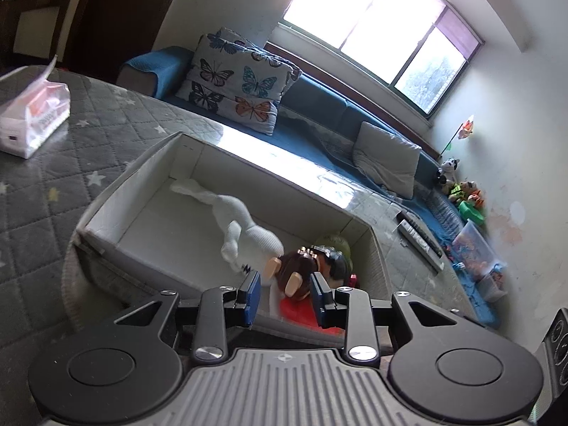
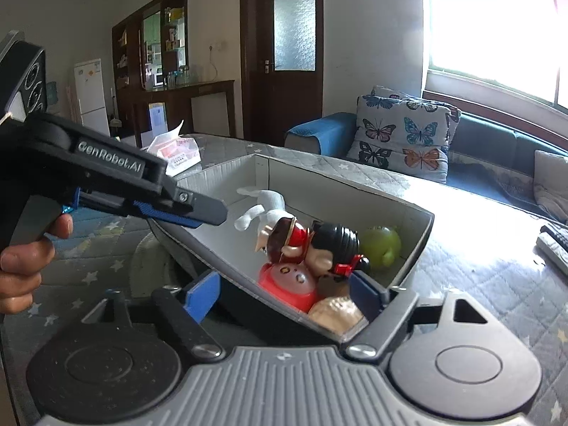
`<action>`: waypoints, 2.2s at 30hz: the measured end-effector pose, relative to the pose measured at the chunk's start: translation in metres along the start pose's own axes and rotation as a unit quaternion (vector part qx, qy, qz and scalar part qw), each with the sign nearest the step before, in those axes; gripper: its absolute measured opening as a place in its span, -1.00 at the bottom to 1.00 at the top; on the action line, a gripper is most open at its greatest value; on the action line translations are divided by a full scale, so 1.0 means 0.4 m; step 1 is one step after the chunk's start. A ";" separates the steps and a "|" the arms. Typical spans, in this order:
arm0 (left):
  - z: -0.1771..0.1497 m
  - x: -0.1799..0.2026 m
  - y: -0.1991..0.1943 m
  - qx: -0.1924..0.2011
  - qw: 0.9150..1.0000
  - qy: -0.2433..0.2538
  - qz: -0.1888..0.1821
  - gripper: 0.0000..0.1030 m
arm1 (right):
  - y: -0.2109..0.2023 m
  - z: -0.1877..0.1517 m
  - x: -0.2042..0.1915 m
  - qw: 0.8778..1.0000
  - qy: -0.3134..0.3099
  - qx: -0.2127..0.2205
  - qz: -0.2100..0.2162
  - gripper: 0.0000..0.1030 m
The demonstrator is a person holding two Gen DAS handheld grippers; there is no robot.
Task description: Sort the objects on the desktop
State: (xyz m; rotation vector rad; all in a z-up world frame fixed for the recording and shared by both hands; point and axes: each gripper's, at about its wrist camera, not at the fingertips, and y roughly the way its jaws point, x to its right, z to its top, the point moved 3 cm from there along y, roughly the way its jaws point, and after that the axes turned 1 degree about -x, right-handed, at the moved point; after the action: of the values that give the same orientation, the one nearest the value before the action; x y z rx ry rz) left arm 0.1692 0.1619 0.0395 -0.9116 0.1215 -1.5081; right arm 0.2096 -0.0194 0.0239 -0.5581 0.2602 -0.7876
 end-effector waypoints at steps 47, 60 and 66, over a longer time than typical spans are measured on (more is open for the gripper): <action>-0.183 0.073 -0.108 0.010 0.986 0.112 0.122 -0.33 | -0.103 -0.140 -0.048 0.996 0.063 0.009 -0.066 1.00; -0.180 0.090 -0.097 0.007 0.981 0.139 0.135 -0.33 | -0.080 -0.140 -0.047 0.995 0.068 -0.006 -0.065 1.00; -0.185 0.101 -0.079 0.002 0.976 0.160 0.146 -0.33 | -0.069 -0.137 -0.043 0.995 0.070 -0.012 -0.067 1.00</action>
State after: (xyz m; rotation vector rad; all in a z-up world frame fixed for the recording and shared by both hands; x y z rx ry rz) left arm 0.1050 0.1003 0.0264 -0.6109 0.4668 -1.3660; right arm 0.1586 -0.0433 -0.0057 -0.5470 0.3637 -0.9557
